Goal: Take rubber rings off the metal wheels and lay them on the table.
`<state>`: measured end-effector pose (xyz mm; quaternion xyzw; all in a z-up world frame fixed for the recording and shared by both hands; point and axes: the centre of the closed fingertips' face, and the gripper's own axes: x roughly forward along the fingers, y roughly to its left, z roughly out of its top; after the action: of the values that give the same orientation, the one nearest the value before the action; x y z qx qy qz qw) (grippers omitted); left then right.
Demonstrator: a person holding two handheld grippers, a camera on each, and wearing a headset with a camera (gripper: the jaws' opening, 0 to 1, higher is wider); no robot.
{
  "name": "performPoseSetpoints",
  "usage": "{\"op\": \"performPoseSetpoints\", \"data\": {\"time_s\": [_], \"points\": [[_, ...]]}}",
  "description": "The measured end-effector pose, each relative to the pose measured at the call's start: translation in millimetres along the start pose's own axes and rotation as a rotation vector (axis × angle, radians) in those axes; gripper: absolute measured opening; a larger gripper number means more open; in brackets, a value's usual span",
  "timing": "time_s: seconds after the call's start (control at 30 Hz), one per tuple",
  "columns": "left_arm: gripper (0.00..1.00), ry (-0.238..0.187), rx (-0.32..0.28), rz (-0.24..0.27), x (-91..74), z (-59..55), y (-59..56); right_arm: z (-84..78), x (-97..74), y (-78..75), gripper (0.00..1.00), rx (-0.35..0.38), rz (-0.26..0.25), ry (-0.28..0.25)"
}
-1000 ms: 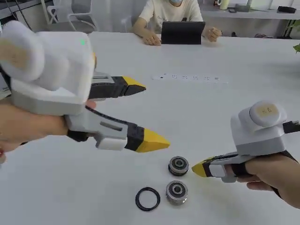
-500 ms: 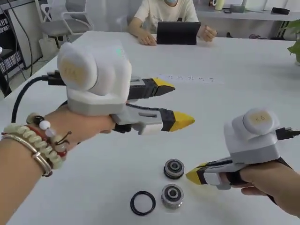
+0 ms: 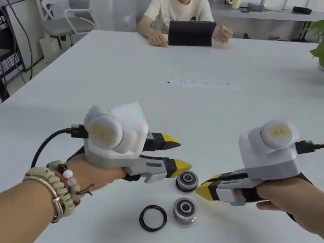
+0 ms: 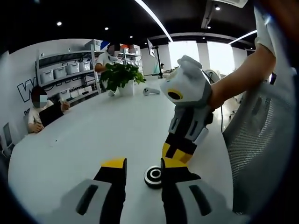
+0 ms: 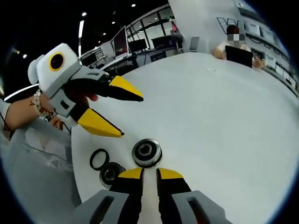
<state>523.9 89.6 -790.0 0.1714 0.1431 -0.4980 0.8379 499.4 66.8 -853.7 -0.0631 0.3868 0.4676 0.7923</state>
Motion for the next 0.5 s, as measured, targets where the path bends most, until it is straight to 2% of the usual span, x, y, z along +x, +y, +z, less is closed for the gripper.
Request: {"op": "performPoseSetpoints", "data": {"time_s": [0.17, 0.27, 0.5], "points": [[0.18, 0.05, -0.005, -0.046, 11.7, -16.9, -14.6, 0.2, 1.2, 2.4, 0.1, -0.014, 0.006, -0.012], [0.15, 0.077, 0.004, -0.044, 16.6, -24.3, -17.5, 1.9, 2.7, 2.8, 0.11, -0.033, 0.004, -0.022], [0.09, 0.099, -0.006, -0.036, 20.4, -32.4, -23.4, 0.5, 3.8, 2.2, 0.15, -0.061, -0.007, -0.011]]}}
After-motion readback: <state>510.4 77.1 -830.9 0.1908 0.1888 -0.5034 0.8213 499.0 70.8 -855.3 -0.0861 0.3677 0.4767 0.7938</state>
